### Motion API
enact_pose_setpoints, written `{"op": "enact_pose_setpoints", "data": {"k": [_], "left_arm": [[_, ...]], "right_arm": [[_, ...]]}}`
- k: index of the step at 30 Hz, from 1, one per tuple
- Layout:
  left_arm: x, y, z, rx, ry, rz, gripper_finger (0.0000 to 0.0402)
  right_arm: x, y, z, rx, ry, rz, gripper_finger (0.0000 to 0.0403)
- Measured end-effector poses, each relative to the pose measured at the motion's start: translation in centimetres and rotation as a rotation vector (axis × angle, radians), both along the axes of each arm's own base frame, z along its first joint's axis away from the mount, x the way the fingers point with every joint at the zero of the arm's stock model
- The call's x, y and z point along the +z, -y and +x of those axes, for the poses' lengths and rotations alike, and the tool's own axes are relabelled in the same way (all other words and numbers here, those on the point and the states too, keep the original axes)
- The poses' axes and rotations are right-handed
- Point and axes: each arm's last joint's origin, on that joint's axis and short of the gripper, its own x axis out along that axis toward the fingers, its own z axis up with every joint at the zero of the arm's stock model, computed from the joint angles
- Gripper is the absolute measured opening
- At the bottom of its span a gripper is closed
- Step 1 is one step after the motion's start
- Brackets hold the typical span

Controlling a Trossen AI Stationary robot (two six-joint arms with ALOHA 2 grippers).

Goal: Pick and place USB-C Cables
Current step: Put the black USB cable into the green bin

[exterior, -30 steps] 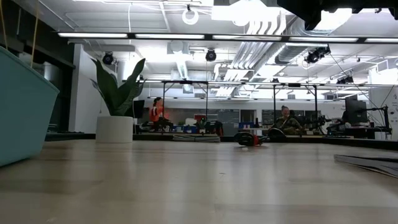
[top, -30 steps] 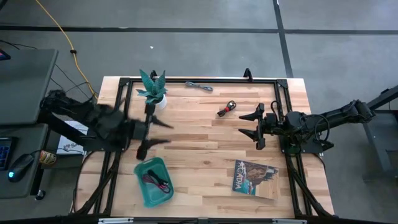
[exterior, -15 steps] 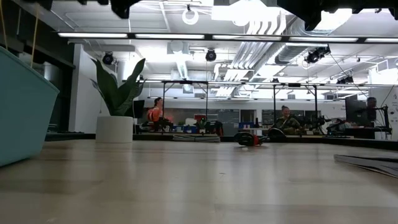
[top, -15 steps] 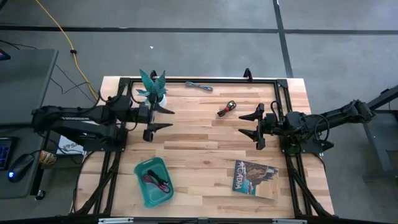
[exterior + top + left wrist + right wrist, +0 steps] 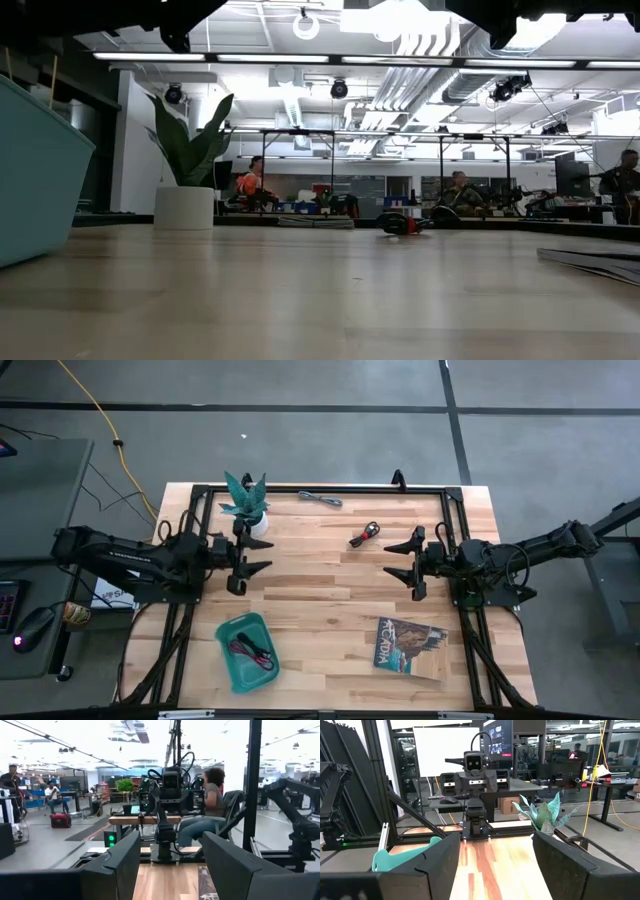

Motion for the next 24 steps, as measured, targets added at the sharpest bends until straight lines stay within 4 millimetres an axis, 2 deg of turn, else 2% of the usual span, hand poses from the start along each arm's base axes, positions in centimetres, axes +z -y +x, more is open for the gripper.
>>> {"op": "enact_pose_setpoints", "data": {"k": [11, 13, 16, 19, 24], "left_arm": [[-0.1, 0.0, 0.0, 0.001, -0.008, 0.011, 0.0192], [-0.1, 0.0, 0.0, 0.001, -0.008, 0.011, 0.0192], [-0.1, 0.0, 0.0, 0.001, -0.008, 0.011, 0.0192], [-0.1, 0.0, 0.0, 0.001, -0.008, 0.011, 0.0192], [-0.1, 0.0, 0.0, 0.0, -0.009, 0.01, 0.0192]], "right_arm": [[0.0, 0.0, 0.0, 0.0, 0.0, 0.003, 0.0244], [-0.1, 0.1, 0.1, -0.023, -0.001, 0.057, 0.0244], [-0.9, 0.4, 0.8, -0.197, -0.022, 0.198, 0.0244], [-1.7, 0.9, 1.8, -0.392, -0.082, 0.214, 0.0244], [-0.9, 2.1, 5.0, -0.526, -0.245, 0.245, 0.0244]]}}
